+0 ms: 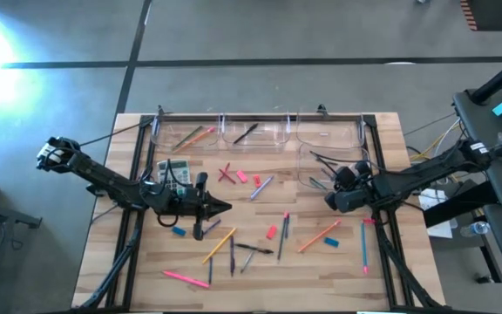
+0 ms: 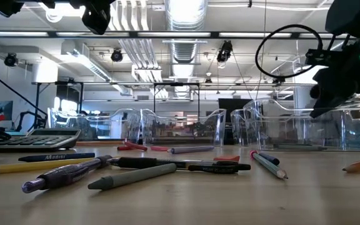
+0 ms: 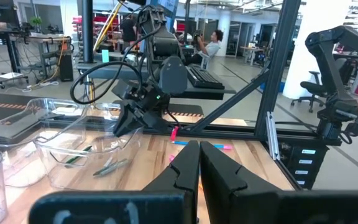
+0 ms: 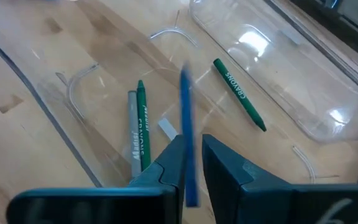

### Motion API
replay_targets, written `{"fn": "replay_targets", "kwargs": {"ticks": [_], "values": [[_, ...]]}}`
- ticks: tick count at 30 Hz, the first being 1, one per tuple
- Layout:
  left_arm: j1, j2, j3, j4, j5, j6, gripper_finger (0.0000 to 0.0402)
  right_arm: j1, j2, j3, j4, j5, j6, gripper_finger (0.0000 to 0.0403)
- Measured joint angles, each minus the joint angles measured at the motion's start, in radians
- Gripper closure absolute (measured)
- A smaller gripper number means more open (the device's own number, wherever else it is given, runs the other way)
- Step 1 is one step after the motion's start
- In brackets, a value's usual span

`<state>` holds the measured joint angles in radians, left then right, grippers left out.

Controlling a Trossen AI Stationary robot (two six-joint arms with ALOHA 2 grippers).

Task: Sort crayons/erasers/pens/pencils in bins
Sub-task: Put the blue crayon into the bottom transparent bin

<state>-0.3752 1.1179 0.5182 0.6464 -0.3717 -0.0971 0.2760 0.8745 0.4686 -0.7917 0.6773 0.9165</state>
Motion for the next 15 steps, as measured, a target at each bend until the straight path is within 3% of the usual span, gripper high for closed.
{"fn": "replay_targets", "kwargs": {"ticks": [11, 15], "values": [[0.0, 0.0, 0.0, 0.0, 0.0, 0.0, 0.0402, 0.001, -0.005, 0.001, 0.047, 0.001, -0.007, 0.0306], [0.0, 0.0, -0.001, -0.004, 0.0, 0.0, 0.0402, 0.001, -0.008, 0.033, 0.114, 0.001, -0.101, 0.0292]]}}
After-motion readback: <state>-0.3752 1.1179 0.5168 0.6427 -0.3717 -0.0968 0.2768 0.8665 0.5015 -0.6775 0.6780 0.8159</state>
